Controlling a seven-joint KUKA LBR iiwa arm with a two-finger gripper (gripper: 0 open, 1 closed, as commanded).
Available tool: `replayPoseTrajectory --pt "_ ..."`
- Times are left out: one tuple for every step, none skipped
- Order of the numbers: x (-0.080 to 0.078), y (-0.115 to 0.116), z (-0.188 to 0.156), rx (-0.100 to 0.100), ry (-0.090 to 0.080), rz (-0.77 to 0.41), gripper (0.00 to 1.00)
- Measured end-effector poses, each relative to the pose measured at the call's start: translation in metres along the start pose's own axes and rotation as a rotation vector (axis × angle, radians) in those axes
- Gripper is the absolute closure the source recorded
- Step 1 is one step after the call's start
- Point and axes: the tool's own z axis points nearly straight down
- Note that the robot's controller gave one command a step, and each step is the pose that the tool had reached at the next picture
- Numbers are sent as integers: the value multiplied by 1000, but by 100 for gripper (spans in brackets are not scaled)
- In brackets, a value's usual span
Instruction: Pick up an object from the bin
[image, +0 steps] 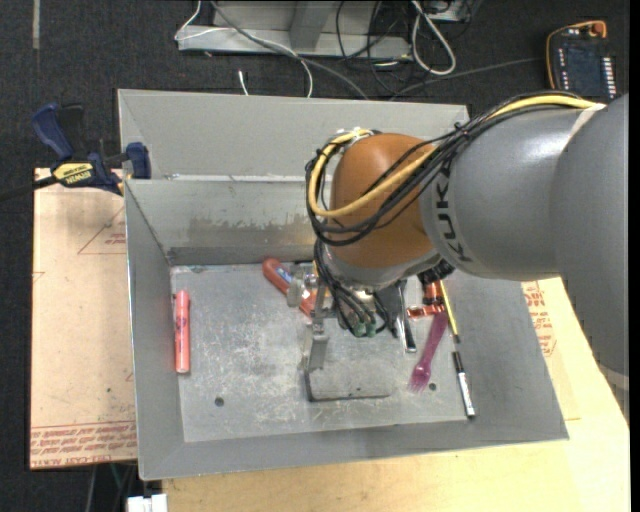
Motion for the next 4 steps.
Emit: replayPoseTrajectory --pt "-2 -1 -4 -1 -7 3 0" --pt "13 -63 79 -3 -2 -102 0" --pt "27 -76 16 -4 -16 -18 0" --pt "66 -102 51 -4 0 284 0"
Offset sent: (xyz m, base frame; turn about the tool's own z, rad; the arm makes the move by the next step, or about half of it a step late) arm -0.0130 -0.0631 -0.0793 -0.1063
